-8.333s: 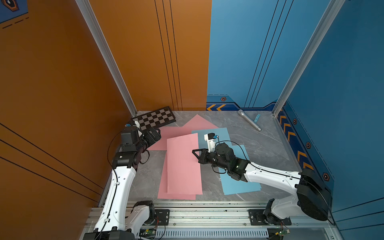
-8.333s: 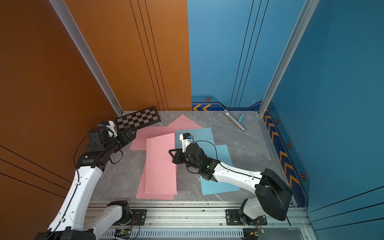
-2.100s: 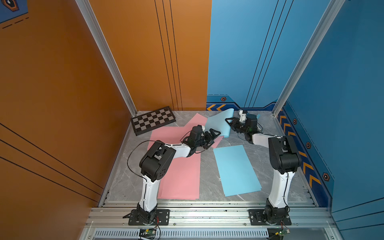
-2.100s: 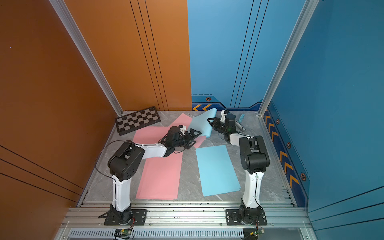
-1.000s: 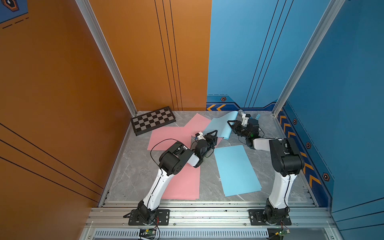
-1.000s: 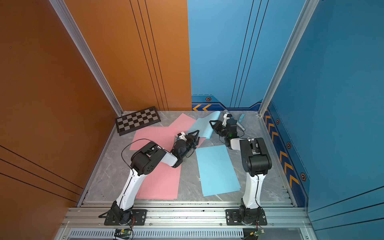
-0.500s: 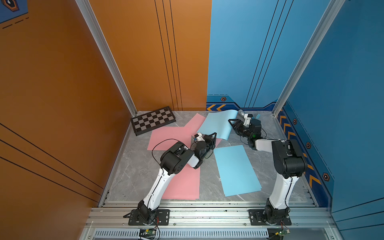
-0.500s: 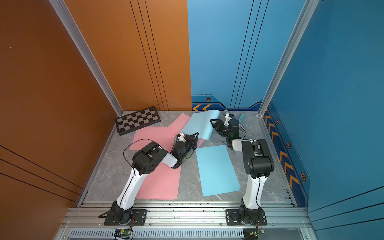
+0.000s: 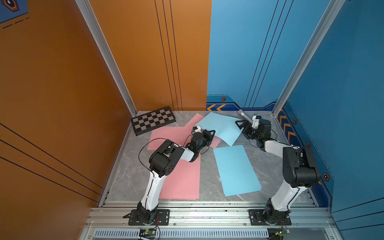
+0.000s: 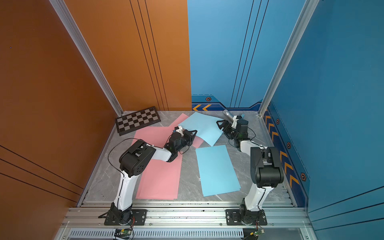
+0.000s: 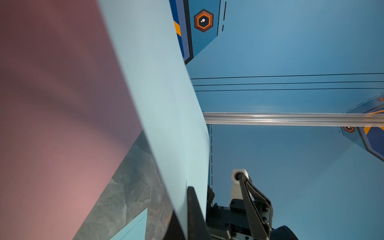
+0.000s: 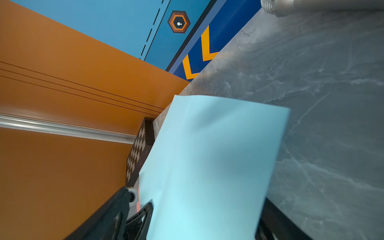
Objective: Sort the scattered colored papers by color
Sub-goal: Pick up the colored paper.
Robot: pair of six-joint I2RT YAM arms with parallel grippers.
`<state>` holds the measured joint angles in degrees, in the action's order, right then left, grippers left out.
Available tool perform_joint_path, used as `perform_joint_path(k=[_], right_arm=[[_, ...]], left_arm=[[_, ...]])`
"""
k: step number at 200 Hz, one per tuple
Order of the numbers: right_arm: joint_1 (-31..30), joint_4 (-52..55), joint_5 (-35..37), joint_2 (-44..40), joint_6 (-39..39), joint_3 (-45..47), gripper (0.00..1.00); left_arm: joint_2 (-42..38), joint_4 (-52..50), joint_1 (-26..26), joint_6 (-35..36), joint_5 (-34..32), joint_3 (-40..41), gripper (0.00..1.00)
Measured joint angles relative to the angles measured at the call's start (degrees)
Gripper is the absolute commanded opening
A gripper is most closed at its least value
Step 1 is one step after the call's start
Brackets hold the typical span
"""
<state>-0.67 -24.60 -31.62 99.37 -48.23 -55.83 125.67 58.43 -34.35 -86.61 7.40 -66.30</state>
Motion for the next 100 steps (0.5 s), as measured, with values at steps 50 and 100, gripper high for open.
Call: perform_joint_path(k=[50,100], right_arm=[[1.2,7.2,0.5,-8.8,4.9,5.0,0.98],[2.4,11.9,0.4,-13.9,6.5,8.7,0.99]], left_arm=[[-2.1,-22.9,1.7,11.9,6.8,-7.3,0.00],[-3.0,-48.4,4.4,27.5,9.7,-20.9,0.00]])
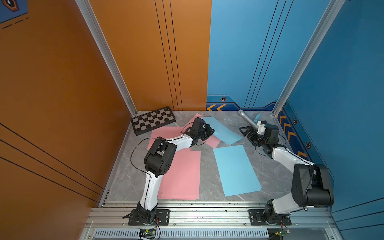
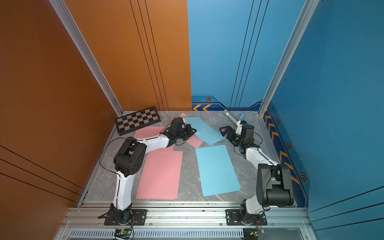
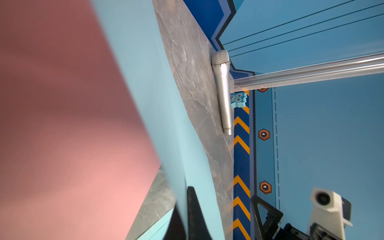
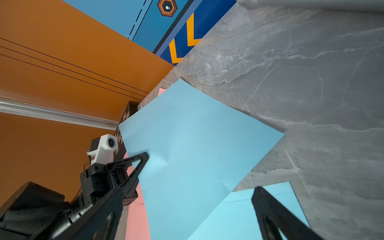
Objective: Sort the scattered colored papers by color
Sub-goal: Pick up the colored paper, then place the colored paper.
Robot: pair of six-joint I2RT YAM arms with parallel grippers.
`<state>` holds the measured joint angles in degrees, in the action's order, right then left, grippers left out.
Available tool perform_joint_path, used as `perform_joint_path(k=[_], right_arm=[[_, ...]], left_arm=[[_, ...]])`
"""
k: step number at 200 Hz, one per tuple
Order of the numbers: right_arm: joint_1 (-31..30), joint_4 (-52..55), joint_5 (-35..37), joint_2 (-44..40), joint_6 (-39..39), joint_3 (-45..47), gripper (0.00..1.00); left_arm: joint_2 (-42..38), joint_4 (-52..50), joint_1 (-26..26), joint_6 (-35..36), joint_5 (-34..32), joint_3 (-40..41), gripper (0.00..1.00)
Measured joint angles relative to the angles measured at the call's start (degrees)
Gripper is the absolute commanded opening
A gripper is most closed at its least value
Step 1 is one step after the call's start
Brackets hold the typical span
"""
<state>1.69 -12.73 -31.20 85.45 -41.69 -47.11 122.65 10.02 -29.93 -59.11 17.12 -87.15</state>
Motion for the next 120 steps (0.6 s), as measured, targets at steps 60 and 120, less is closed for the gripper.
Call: perform_joint_path(k=[60,120], right_arm=[[0.3,3.4,0.0,-8.5,1.6,3.9,1.00],[2.6,6.4,0.0,-12.4,3.2,6.2,1.00]], left_arm=[[-5.4,-25.4,-0.2,20.3,-4.1,-11.8,0.00],[-11.1,-37.6,-5.4,39.0,-4.9,-16.2,0.00]])
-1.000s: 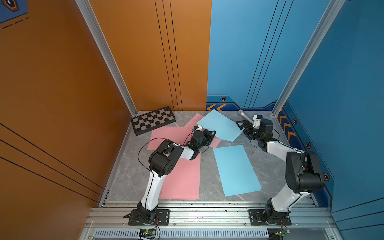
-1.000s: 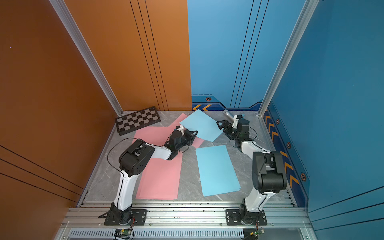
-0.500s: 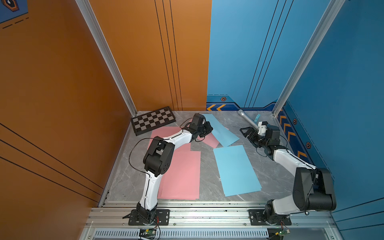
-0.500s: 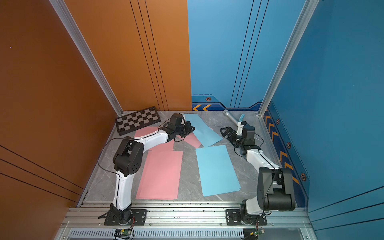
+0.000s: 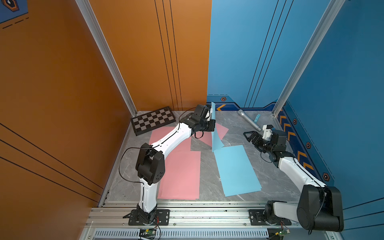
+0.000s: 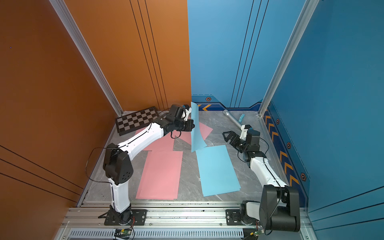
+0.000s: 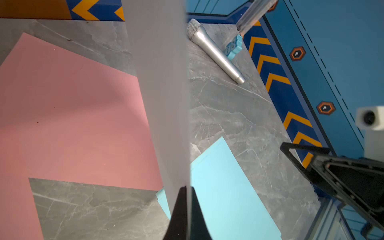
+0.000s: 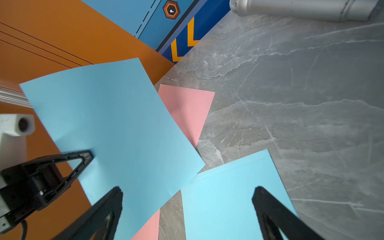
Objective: Sort the scattered colored papers by color
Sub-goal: Place the colored paper.
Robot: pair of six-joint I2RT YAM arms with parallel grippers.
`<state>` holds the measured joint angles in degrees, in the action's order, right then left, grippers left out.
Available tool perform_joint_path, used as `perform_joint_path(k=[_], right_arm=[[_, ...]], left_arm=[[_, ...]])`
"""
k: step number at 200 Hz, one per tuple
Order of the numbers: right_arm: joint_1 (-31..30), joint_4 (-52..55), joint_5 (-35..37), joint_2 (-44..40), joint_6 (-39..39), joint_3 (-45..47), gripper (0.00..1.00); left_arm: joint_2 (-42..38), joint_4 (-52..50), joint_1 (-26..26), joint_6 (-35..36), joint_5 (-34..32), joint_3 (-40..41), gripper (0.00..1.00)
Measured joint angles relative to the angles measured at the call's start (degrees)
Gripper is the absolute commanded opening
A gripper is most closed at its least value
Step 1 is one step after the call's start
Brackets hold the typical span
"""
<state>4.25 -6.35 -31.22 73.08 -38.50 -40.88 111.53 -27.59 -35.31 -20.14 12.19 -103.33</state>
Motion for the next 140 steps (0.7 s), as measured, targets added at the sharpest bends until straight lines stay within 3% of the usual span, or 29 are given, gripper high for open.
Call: perform_joint_path(k=[33,84,109,140], right_arm=[[0.8,1.0,0.0,-0.9,0.0,0.5,1.00],[1.9,3.7,1.6,-1.8,0.1,0.5,1.00],[4.0,8.8,5.3,-4.2,0.2,0.5,1.00],[10.2,14.1,8.3,-10.0,-0.2,0.5,1.00]], left_arm=[[-3.1,-6.4,-6.7,10.2,-5.1,-2.6,0.00],[-10.1,-9.6,-20.5,20.0,-15.6,-4.0,0.00],[-13.2,-9.9,-24.9,21.0,-16.2,-4.2,0.00],[-16.8,-7.8,-25.5,17.8,-14.5,-2.3,0.00]])
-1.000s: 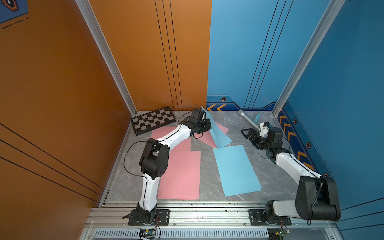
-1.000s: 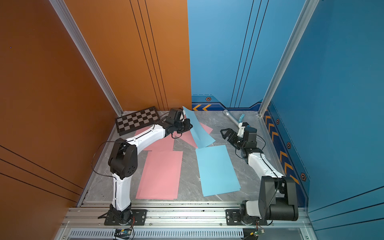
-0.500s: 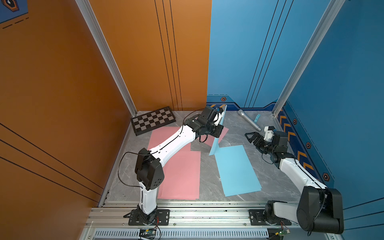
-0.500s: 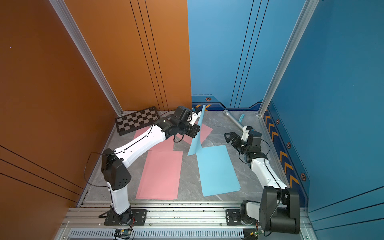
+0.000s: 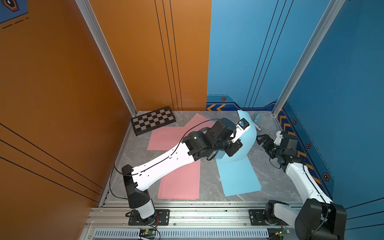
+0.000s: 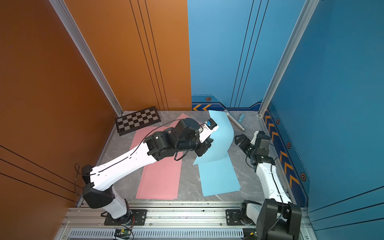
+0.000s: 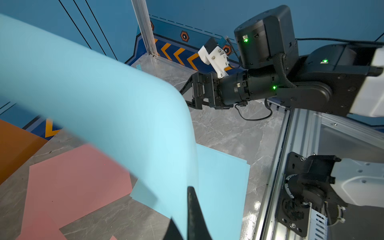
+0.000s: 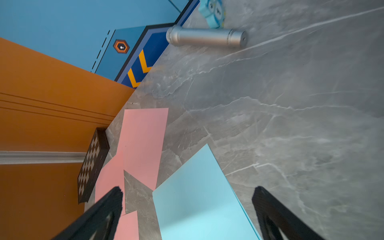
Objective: Sort the scattered colored papers by color
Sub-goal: Place the colored paper.
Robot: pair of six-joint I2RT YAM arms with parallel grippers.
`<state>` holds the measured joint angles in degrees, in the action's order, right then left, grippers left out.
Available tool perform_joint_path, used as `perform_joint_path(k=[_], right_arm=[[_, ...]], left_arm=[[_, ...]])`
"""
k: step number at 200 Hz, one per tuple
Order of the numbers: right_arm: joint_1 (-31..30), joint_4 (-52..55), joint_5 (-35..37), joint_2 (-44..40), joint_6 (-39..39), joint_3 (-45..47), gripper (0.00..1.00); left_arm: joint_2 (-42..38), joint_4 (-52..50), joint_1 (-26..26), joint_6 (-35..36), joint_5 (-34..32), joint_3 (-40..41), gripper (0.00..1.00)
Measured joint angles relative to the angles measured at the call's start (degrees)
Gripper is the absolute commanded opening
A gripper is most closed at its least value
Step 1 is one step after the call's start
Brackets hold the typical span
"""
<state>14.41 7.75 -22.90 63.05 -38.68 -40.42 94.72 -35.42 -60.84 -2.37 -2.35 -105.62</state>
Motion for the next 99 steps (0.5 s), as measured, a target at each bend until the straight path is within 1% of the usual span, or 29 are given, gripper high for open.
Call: perform_joint_path(k=[12,32,50,61,76,86,99], right_arm=[[2.5,1.1,0.1,-1.9,-0.4,0.0,1.00],[5.4,3.2,0.1,-4.3,-1.2,0.0,1.00],[7.8,5.2,0.0,-7.0,-1.8,0.0,1.00],[9.4,6.2,0.0,-8.7,-1.9,0.0,1.00],[10.5,6.8,-0.3,-10.0,-1.9,0.0,1.00],[10.7,6.9,-0.6,-10.0,-1.9,0.0,1.00],[10.7,7.1,-1.2,-9.4,-1.8,0.0,1.00]], left_arm=[[-2.1,3.6,0.2,-2.5,1.1,4.0,0.00],[-4.7,11.7,1.4,-8.6,3.1,13.1,0.00],[-5.0,22.9,5.0,-17.3,7.4,23.7,0.00],[-3.8,30.4,8.1,-23.9,10.1,30.8,0.00],[-0.4,37.6,11.5,-31.0,11.8,38.1,0.00],[2.4,40.3,12.8,-34.8,12.1,41.2,0.00],[5.4,43.3,13.2,-38.8,12.2,44.2,0.00]])
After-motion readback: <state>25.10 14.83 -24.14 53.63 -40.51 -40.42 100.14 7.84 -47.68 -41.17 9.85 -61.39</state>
